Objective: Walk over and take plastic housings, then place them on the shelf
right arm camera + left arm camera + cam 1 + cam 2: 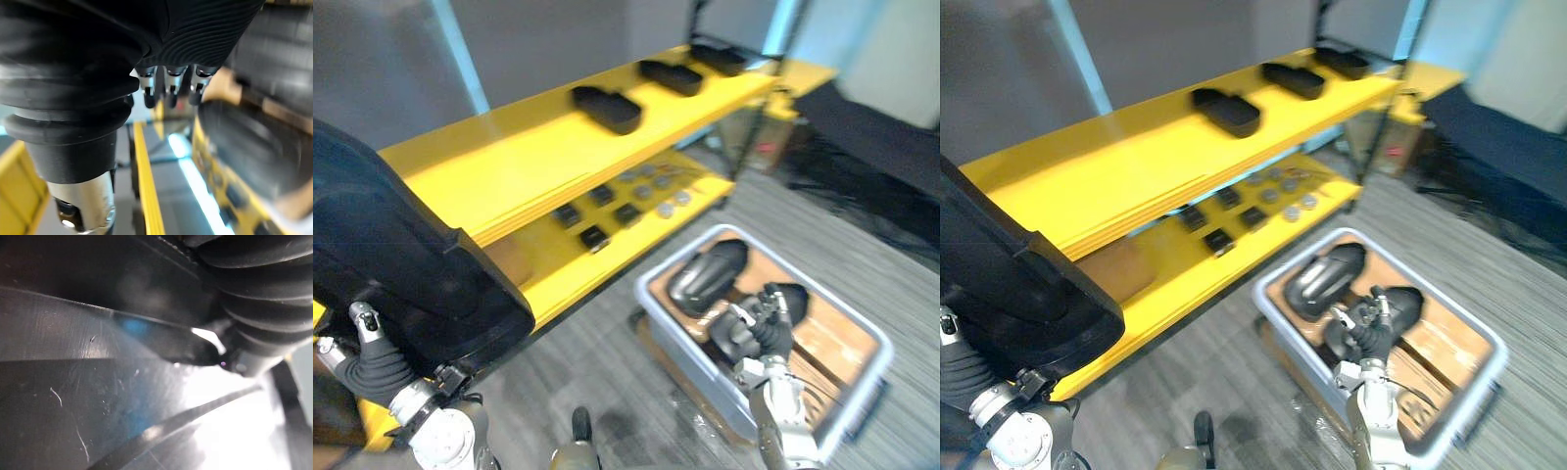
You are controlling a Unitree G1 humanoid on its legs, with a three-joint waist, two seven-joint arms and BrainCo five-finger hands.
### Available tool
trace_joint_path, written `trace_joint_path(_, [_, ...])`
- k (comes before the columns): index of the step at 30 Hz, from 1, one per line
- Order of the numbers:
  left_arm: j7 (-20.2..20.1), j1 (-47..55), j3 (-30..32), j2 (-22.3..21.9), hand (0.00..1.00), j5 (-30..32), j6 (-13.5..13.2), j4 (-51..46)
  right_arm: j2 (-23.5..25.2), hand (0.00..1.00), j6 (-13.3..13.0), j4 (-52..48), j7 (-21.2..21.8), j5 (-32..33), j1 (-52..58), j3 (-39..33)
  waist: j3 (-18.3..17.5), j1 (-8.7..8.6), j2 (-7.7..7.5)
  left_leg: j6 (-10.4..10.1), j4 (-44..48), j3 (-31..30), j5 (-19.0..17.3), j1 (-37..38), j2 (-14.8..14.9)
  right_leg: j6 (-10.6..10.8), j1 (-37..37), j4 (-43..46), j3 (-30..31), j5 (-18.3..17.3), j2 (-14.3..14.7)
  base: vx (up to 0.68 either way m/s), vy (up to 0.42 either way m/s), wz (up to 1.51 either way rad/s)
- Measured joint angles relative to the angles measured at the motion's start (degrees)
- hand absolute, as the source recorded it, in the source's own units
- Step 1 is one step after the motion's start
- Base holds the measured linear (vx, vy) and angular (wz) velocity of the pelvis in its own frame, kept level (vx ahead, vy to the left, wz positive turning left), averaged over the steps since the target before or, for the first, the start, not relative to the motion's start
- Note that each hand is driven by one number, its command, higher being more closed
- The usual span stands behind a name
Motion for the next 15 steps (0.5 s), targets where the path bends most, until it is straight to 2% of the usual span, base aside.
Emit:
trace_joint_path(1, [-0.01,-0.2,0.22,0.05,1.0,0.0,-0.03,0.15,0.44,0.0,-0.11,-0.22,0.35,0.05,-1.2,1.02,0.93,0.09,-0.61,0.73,1.85,0.1,-0.85,-0.35,-0.72,-0.38,0.1,1.3,0.49,-0.56,-1.39,0.05,0.121,0.09])
trace_joint_path(3, [-0.07,-0.29,0.11,0.08,1.0,0.14,-0.11,0.17,1.27,0.0,-0.62,-0.41,1.28,0.21,-2.17,1.04,2.25,0.23,-0.7,1.16,6.45,0.21,-3.2,-1.8,-0.46,-0.38,0.02,2.47,1.44,-0.53,-2.17,0.02,0.107,-0.02])
trace_joint_path(4, [0.01,-0.48,0.04,0.06,1.0,0.34,-0.49,0.19,1.61,0.0,-1.01,-0.45,3.05,2.77,-2.3,1.03,2.97,0.35,-0.64,1.03,12.24,0.13,-6.3,-4.03,0.68,-0.28,0.07,3.12,1.54,-0.6,-2.44,0.0,0.088,-0.04])
trace_joint_path(6, [-0.11,-0.64,0.17,0.07,1.0,0.57,-1.12,0.18,1.69,0.0,-1.01,-0.4,5.14,7.03,-1.68,1.02,3.33,0.47,-0.34,1.02,19.11,-0.25,-10.13,-6.54,2.02,0.19,0.63,3.57,1.52,-0.91,-2.52,0.02,0.083,-0.02])
trace_joint_path(8, [-0.85,-1.13,0.17,0.07,1.0,0.6,-1.66,0.21,2.08,0.0,-1.13,-0.36,5.25,7.97,-1.34,0.85,3.42,1.21,-0.34,1.17,24.81,-0.66,-13.88,-8.63,2.7,1.0,1.23,3.98,1.49,-1.66,-3.04,0.04,0.085,0.06])
trace_joint_path(9, [-1.07,-1.39,0.19,0.08,1.0,0.82,-2.21,0.21,2.29,0.0,-1.17,-0.33,5.26,7.99,-1.33,0.85,3.94,1.46,-0.62,1.49,27.08,-0.92,-16.43,-9.18,2.33,0.01,1.8,5.46,1.33,-2.46,-4.12,0.05,0.098,0.17])
trace_joint_path(10, [-1.29,-1.41,0.18,0.07,1.0,0.94,-2.41,0.21,2.41,0.0,-1.32,-0.32,5.31,8.14,-1.29,0.84,4.27,1.48,-0.65,1.61,27.76,-1.17,-17.25,-9.13,1.95,-0.17,2.01,7.47,1.36,-2.48,-5.04,0.06,0.172,0.43])
trace_joint_path(11, [-2.25,-1.74,0.18,0.24,1.0,1.01,-2.64,0.31,2.87,0.0,-2.32,-0.33,5.38,9.22,-0.62,0.75,4.53,1.37,-1.09,2.37,27.93,-1.95,-17.93,-8.96,0.56,-1.63,0.71,13.7,3.22,-1.5,-7.8,0.07,0.239,0.73])
trace_joint_path(12, [-3.2,-2.51,0.12,0.26,1.0,1.77,-2.9,0.92,3.21,0.0,-3.54,-0.38,5.76,10.18,0.27,0.25,4.59,1.17,-1.02,3.02,27.27,-3.76,-18.32,-8.66,-0.99,-7.47,-2.33,20.89,9.02,2.08,-9.45,0.08,0.26,0.9])
trace_joint_path(13, [-3.49,-2.7,0.07,0.43,1.0,2.75,-2.89,1.02,3.48,0.0,-3.73,-0.38,6.3,10.27,0.64,-0.31,4.68,0.9,-1.01,3.21,26.2,-4.76,-18.42,-7.9,-1.87,-11.69,-4.26,24.38,13.66,5.26,-9.56,0.12,0.253,1.16])
trace_joint_path(14, [-3.51,-3.11,-0.05,1.14,1.0,5.26,-2.93,1.07,4.31,0.0,-4.28,-0.64,7.22,10.24,1.67,-1.37,4.96,0.17,-1.21,3.31,23.02,-7.08,-18.37,-5.66,-3.83,-13.4,-7.84,30.19,23.91,10.79,-8.12,0.21,0.2,1.58])
trace_joint_path(15, [-3.8,-4.63,-0.88,2.25,1.0,6.85,-3.28,2.13,5.34,0.0,-5.07,-1.58,7.63,10.23,3.0,-2.58,5.32,-1.34,-0.93,4.08,19.57,-12.47,-17.89,-4.09,-5.82,-7.45,-11.07,36.88,32.36,3.5,-2.91,0.23,0.155,1.74])
